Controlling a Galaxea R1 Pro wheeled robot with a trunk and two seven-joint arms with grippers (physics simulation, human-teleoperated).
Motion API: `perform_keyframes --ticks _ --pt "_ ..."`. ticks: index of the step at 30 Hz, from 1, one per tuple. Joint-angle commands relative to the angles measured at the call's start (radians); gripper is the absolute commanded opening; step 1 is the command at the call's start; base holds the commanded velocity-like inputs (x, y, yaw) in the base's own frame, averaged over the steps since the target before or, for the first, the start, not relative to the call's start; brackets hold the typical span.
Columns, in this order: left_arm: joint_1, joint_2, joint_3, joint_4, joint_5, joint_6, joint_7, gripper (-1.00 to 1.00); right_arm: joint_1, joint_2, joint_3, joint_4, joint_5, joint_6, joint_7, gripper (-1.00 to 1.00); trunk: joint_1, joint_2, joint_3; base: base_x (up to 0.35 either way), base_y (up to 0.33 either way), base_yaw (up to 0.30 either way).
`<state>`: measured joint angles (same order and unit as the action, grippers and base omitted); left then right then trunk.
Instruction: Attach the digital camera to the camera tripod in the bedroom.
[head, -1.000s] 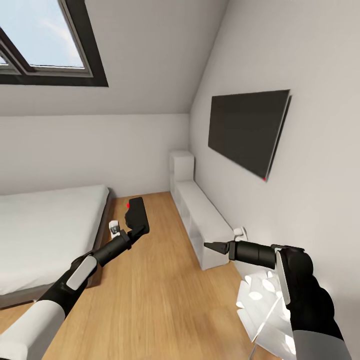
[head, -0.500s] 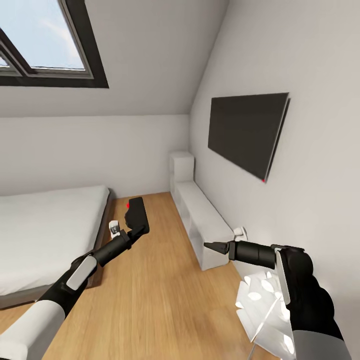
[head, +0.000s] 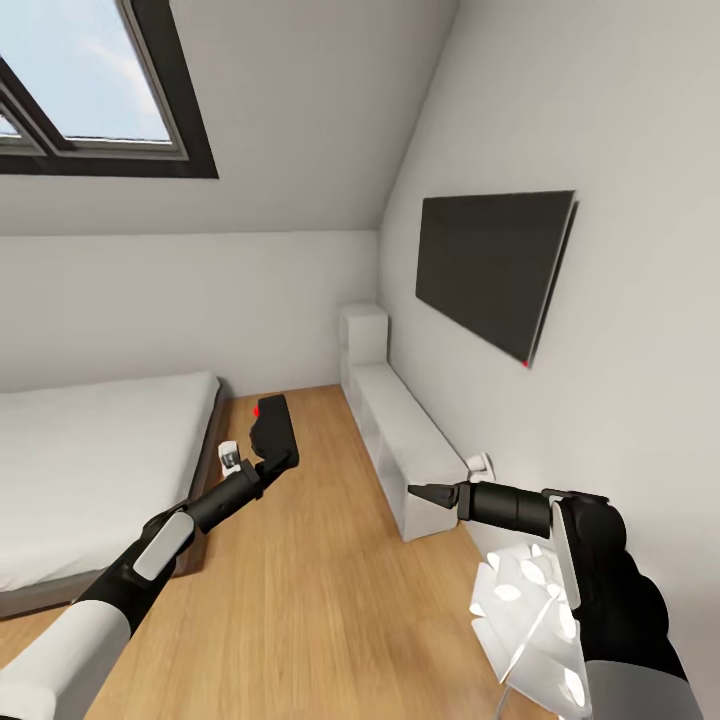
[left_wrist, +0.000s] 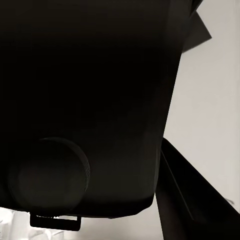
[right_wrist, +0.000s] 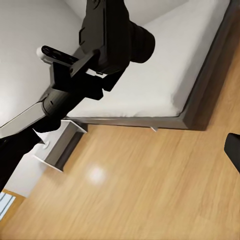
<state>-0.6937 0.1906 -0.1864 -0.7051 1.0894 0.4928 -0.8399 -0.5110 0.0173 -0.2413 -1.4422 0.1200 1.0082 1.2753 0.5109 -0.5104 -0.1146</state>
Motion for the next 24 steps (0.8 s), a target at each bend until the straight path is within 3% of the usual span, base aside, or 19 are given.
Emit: perform_keyframes --ticks 1,8,12,15,22,24 --pt "-0.001 0.001 -0.004 0.0 0.01 0.006 -0.001 -1.0 -0.001 0.002 -0.003 -0.001 0.011 0.007 0.01 1.0 -0.003 0.005 0.001 0.0 0.0 0.0" --pt "-0.001 0.001 -0.003 0.004 0.015 0.011 0.036 -1.0 -0.001 0.001 -0.002 0.0 0.011 0.007 0.01 1.0 -0.03 0.054 0.023 0.0 0.0 0.0" --pt "-0.001 0.001 -0.001 0.013 0.018 0.015 0.135 -1.0 -0.001 0.001 -0.002 0.0 0.011 0.007 0.01 1.0 -0.046 0.082 0.036 0.0 0.0 0.0" --pt "-0.001 -0.001 0.002 0.014 0.023 0.012 0.295 -1.0 -0.002 0.001 -0.001 0.0 0.011 0.007 0.01 1.0 -0.057 0.103 0.045 0.0 0.0 0.0" --pt "-0.001 -0.006 0.006 0.0 0.032 0.006 0.541 -1.0 -0.001 0.001 -0.001 0.0 0.012 0.007 0.01 1.0 -0.061 0.11 0.048 0.0 0.0 0.0" --pt "-0.001 -0.006 0.007 0.0 0.032 0.006 0.549 -1.0 -0.001 0.001 -0.001 0.0 0.012 0.007 0.01 1.0 -0.061 0.11 0.048 0.0 0.0 0.0"
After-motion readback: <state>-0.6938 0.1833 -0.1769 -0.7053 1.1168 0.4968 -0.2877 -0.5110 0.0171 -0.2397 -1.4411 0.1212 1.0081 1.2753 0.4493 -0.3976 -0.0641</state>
